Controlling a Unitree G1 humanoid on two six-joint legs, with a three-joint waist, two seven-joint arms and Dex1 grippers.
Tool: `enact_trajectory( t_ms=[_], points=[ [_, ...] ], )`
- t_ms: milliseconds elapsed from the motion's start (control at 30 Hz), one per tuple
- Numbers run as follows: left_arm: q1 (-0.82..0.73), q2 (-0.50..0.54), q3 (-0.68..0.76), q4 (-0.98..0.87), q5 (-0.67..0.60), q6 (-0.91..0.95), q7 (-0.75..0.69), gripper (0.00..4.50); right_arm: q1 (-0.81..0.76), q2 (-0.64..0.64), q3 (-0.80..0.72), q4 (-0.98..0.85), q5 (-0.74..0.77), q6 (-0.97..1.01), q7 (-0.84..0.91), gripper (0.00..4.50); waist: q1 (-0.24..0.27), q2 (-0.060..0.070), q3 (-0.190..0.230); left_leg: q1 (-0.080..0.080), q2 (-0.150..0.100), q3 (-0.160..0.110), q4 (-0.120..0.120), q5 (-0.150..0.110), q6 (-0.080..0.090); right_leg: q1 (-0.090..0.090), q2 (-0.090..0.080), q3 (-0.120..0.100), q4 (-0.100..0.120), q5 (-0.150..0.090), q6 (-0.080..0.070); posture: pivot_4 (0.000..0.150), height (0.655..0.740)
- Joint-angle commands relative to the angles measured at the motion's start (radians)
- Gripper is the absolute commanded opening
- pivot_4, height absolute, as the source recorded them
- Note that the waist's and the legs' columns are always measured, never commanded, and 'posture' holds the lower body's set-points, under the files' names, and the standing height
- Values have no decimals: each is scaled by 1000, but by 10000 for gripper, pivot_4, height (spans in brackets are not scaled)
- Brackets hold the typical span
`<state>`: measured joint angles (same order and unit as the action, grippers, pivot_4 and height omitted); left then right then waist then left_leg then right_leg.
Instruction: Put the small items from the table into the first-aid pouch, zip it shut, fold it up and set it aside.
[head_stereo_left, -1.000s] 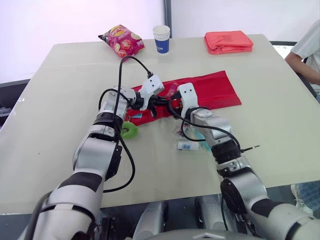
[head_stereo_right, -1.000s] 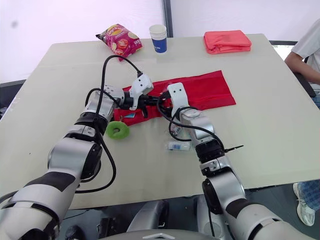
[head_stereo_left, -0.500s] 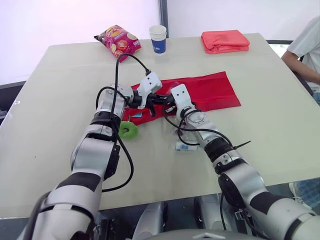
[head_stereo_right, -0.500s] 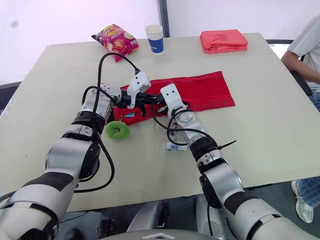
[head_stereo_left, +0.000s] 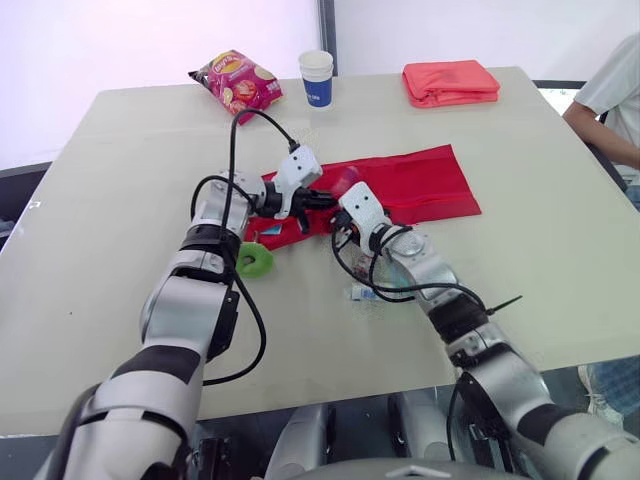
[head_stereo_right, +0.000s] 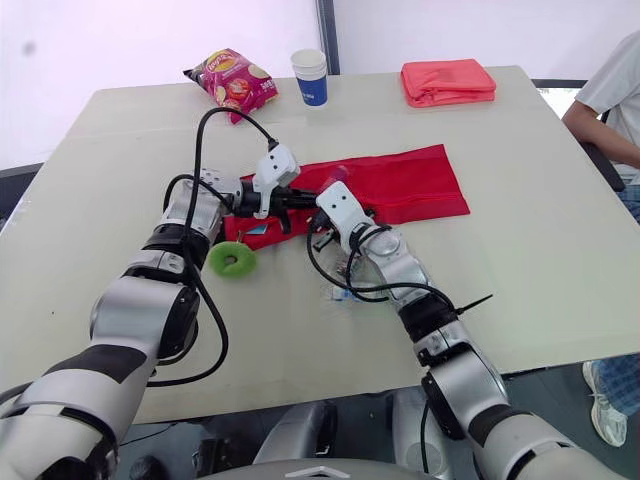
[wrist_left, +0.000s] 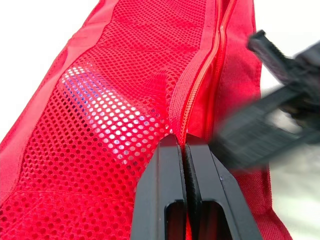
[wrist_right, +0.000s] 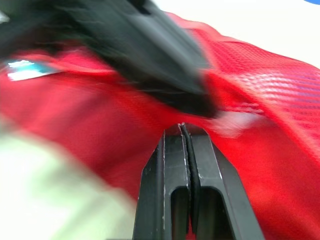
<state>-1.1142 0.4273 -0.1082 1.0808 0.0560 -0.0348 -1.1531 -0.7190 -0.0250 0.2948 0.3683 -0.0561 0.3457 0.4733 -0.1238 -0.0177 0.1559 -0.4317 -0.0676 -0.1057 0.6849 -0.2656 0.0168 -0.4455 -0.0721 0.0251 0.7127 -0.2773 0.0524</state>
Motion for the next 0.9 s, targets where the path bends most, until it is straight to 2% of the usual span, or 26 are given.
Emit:
enact_trajectory(
  t_ms=[33, 133, 167, 233, 300, 333, 700, 900],
  points=[
    [-18, 8, 12, -7, -7, -14, 4, 0, 10, -47, 4, -153, 23, 122, 76, 393, 2, 0, 0, 0, 0, 0, 0, 0, 0, 0, 0, 0, 0, 0, 0, 1500, 7400],
    [-18, 6, 11, -7, -8, -13, 4, 0, -14, -41, -37, -167, 41, 244, 48, 393, 2, 0, 0, 0, 0, 0, 0, 0, 0, 0, 0, 0, 0, 0, 0, 1500, 7400],
    [-18, 5, 11, -7, -8, -13, 3, 0, -27, -18, -77, -165, 80, 315, 35, 2653, 2, 0, 0, 0, 0, 0, 0, 0, 0, 0, 0, 0, 0, 0, 0, 1500, 7400],
    [-18, 3, 11, -8, -9, -12, 3, 0, -44, 20, -132, -158, 130, 370, 16, 8970, 2, 0, 0, 0, 0, -1, 0, 0, 0, 0, 0, 0, 0, 0, 0, 1500, 7400],
    [-18, 3, 11, -8, -9, -11, 2, 0, -67, 79, -201, -118, 171, 374, -36, 18373, 2, 0, 0, 0, 0, -1, 0, 0, 0, 0, 0, 0, 0, 0, 0, 1500, 7400],
    [-18, 3, 11, -9, -9, -10, 2, 0, -76, 96, -221, -94, 177, 366, -59, 21092, 2, 0, 0, 0, 0, -1, -1, 0, 0, 0, 0, 0, 0, 0, 0, 1500, 7400],
    [-14, 7, 10, -17, -9, -7, -1, 0, -157, 115, -302, 71, 210, 296, -154, 21092, 4, 0, 0, 0, -1, -1, 0, 0, 0, 0, -1, 0, 0, 0, 0, 1500, 7400],
    [-8, 6, 9, -27, -12, -9, -10, 0, -218, 108, -307, 202, 170, 159, -224, 21092, 0, 0, 0, 0, -1, -1, -1, 0, 0, 0, -1, 0, 0, 0, 0, 1500, 7400]
  ],
)
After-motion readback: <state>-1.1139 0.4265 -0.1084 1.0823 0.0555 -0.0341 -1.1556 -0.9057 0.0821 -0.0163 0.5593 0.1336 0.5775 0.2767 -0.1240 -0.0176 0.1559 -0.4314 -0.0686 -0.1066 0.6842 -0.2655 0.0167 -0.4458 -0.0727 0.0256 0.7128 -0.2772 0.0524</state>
